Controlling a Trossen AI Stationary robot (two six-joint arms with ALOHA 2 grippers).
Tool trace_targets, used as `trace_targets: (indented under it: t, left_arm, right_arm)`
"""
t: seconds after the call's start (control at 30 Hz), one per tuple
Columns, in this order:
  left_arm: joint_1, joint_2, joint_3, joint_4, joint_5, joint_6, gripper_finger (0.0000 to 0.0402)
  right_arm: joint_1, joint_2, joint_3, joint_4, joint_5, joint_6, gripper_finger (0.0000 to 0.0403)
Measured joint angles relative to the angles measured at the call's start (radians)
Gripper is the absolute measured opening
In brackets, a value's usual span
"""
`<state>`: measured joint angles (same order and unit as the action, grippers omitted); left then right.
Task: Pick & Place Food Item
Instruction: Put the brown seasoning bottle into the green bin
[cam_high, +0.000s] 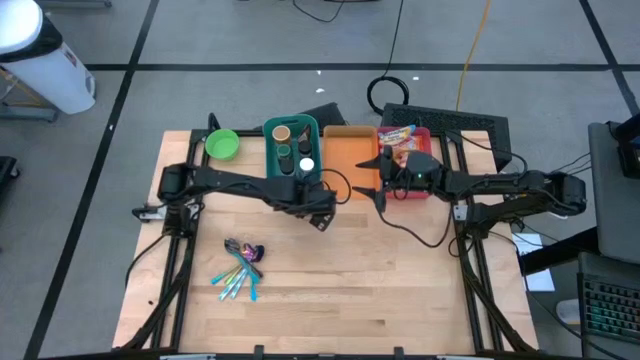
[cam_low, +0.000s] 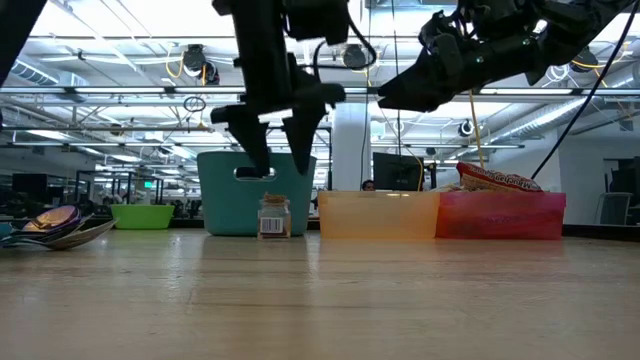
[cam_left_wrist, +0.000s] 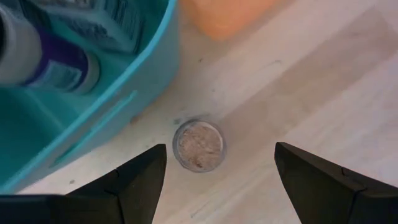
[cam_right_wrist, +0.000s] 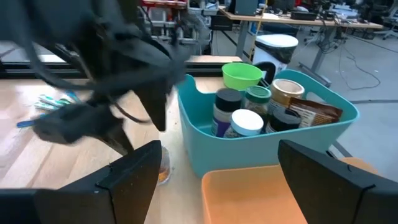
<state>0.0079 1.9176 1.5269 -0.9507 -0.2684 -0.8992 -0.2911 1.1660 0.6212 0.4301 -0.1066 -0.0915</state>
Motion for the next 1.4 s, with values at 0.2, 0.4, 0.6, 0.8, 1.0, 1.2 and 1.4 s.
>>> trace_targets:
  t: [0.2,0.4,0.6,0.8,1.0,1.2,1.4]
  left_arm:
    - [0.027,0.058,0.000,0.003,0.015,-0.045,0.0308]
    - [0.031,0.095,0.000,0.009,0.038,-0.057,0.0308]
    - [0.031,0.095,0.000,0.001,0.136,-0.018,0.0292]
    - [0.029,0.095,0.000,0.000,0.237,0.064,0.0257]
    - [0.031,0.095,0.000,0.022,0.233,0.104,0.0235]
    - [0.032,0.095,0.000,0.035,0.216,0.110,0.0227]
    - [0.033,0.095,0.000,0.048,0.203,0.156,0.0235]
  right_arm:
    - [0.038,0.000,0.000,0.012,0.001,-0.036,0.0318]
    - [0.057,0.000,-0.001,0.012,0.001,-0.053,0.0318]
    - [0.058,0.000,-0.001,0.016,0.002,-0.052,0.0318]
    - [0.058,0.000,-0.001,0.016,0.002,-0.052,0.0318]
    - [0.058,0.000,-0.001,0.016,0.004,-0.051,0.0318]
    - [0.058,0.000,-0.001,0.016,0.004,-0.051,0.0318]
    - [0.058,0.000,-0.001,0.015,0.004,-0.051,0.0318]
